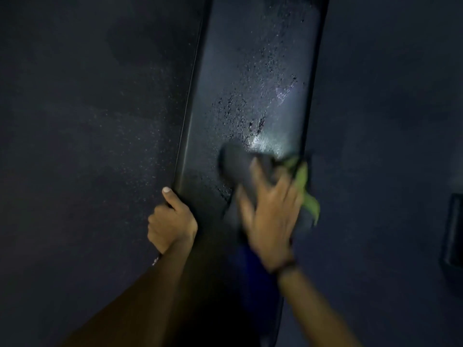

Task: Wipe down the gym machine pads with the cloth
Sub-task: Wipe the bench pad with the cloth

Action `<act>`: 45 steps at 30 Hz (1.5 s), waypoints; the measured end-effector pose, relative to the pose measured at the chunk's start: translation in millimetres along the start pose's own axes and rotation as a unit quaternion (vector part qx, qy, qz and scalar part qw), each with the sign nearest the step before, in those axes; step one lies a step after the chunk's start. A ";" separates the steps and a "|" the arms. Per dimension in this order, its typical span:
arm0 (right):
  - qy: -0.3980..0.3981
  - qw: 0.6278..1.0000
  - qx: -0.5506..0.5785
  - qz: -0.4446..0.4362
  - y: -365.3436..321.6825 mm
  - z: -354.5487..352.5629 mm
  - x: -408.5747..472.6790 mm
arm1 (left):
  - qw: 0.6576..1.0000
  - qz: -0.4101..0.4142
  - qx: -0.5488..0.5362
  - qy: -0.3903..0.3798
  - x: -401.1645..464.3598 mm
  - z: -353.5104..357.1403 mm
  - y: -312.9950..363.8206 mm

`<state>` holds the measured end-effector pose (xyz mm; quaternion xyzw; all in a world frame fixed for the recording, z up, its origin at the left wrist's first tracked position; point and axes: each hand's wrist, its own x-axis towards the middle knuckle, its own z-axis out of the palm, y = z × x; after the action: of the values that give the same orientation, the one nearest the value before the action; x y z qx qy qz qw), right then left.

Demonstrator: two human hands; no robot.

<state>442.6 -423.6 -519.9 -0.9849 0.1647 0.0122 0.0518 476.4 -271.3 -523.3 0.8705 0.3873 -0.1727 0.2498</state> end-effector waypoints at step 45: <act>-0.002 0.996 0.068 -0.060 -65.7 16.5 48.0 | 0.998 -0.049 -0.023 -0.021 2.7 -6.8 4.9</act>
<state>509.2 -375.6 -531.8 -0.9873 0.1055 -0.0001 0.1191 482.6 -268.7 -517.7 0.8409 0.4277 -0.1937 0.2691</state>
